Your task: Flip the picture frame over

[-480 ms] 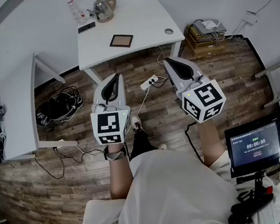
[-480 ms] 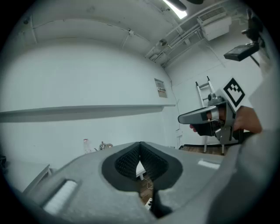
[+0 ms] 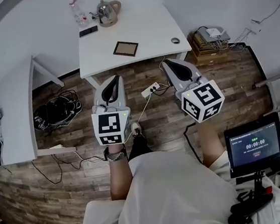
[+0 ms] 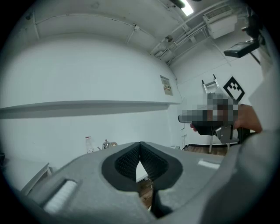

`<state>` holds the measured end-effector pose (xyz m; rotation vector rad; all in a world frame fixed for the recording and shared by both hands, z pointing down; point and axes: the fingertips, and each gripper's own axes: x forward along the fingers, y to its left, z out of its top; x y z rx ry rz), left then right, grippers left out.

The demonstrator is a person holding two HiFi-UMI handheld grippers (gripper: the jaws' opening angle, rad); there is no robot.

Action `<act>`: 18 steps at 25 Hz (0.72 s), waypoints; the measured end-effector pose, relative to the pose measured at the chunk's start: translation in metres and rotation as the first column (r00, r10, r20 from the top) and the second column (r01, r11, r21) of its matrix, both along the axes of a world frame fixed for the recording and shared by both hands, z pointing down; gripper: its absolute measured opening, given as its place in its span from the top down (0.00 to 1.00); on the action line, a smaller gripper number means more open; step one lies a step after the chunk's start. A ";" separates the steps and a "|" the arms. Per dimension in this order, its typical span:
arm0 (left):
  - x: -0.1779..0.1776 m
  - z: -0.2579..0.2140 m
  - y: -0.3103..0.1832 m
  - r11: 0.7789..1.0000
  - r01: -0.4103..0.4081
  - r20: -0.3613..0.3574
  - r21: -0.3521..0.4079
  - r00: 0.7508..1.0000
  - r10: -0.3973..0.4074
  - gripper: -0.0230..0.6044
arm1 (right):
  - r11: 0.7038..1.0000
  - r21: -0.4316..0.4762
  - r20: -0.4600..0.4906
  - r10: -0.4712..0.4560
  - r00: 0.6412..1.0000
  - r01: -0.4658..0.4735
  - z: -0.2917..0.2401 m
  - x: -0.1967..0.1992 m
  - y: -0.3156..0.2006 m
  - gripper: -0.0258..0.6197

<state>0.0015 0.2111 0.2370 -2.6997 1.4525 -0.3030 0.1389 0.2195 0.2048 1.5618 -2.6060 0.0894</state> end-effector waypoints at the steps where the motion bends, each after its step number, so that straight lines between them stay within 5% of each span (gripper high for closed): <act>1: 0.000 0.000 0.003 1.000 0.004 0.003 0.003 1.000 -0.004 0.96 | 1.000 0.000 0.000 -0.006 1.000 0.006 0.000 0.000 0.002 0.96; 5: -0.010 0.003 -0.008 1.000 0.024 0.006 -0.001 1.000 -0.024 0.96 | 0.999 -0.025 -0.006 -0.038 0.999 0.038 0.011 -0.007 -0.013 0.96; 10: -0.056 0.042 -0.129 0.996 0.032 0.003 -0.083 0.999 -0.032 0.96 | 0.986 -0.164 -0.061 -0.054 0.997 0.044 0.067 -0.047 -0.143 0.95; 18: -0.067 0.045 -0.157 0.995 0.016 0.024 -0.102 1.000 -0.014 0.96 | 0.965 -0.261 -0.116 -0.048 0.992 0.016 0.104 -0.052 -0.171 0.89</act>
